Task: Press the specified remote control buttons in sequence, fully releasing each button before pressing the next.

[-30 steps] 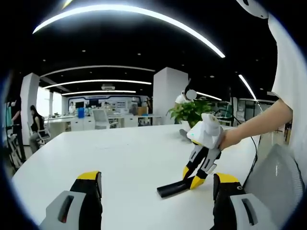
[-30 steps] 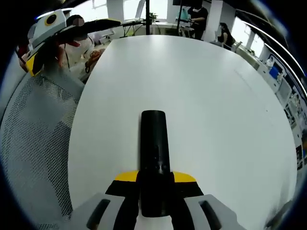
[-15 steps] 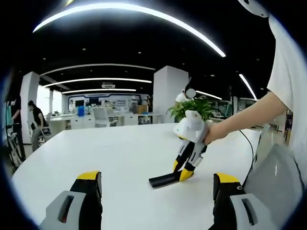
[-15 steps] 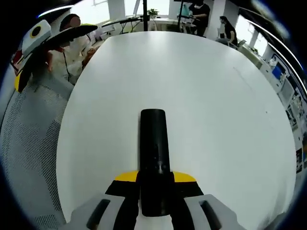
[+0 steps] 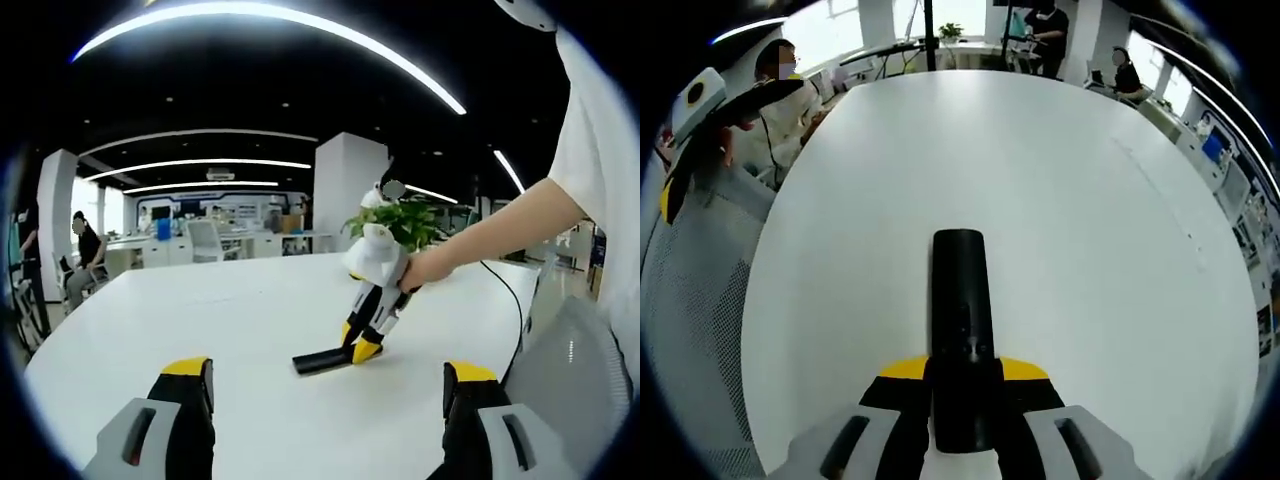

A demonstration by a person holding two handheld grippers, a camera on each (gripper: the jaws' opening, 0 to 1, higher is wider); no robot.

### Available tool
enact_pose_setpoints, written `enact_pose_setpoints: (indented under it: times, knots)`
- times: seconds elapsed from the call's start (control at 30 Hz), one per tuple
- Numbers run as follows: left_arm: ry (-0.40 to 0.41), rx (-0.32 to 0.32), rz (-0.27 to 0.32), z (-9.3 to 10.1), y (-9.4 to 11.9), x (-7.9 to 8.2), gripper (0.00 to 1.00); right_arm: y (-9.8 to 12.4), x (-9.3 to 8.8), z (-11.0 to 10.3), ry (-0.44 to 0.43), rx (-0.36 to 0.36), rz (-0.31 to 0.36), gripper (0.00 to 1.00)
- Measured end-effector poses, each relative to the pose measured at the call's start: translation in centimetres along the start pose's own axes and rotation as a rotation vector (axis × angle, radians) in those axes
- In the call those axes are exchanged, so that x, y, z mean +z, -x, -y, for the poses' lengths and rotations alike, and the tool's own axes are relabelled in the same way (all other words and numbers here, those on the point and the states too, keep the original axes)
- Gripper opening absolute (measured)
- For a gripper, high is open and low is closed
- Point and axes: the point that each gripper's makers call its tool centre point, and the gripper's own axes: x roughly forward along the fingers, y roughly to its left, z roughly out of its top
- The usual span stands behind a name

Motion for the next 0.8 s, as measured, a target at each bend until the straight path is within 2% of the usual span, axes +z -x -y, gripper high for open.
enact_pose_setpoints:
  times: [0.27,0.47,0.63,0.7,0.8]
  knots:
    - [0.001,0.001,-0.012,0.0,0.0,-0.2,0.98,-0.3,0.5,1.1,0.005,0.001,0.003,0.21]
    - [-0.002,0.001,-0.014,0.0,0.0,-0.3,0.98,-0.4,0.7,1.6,0.039,0.018,-0.013,0.21]
    - [-0.002,0.003,-0.022,-0.1,0.0,-0.4,0.98,-0.4,0.7,1.6,0.034,0.015,-0.024,0.22]
    - [-0.004,0.001,-0.024,0.0,0.0,-0.5,0.98,-0.4,0.7,1.6,0.021,0.010,-0.009,0.22]
    - [-0.005,0.000,-0.026,0.0,0.0,-0.5,0.97,-0.3,0.7,1.5,0.005,-0.002,0.049,0.22]
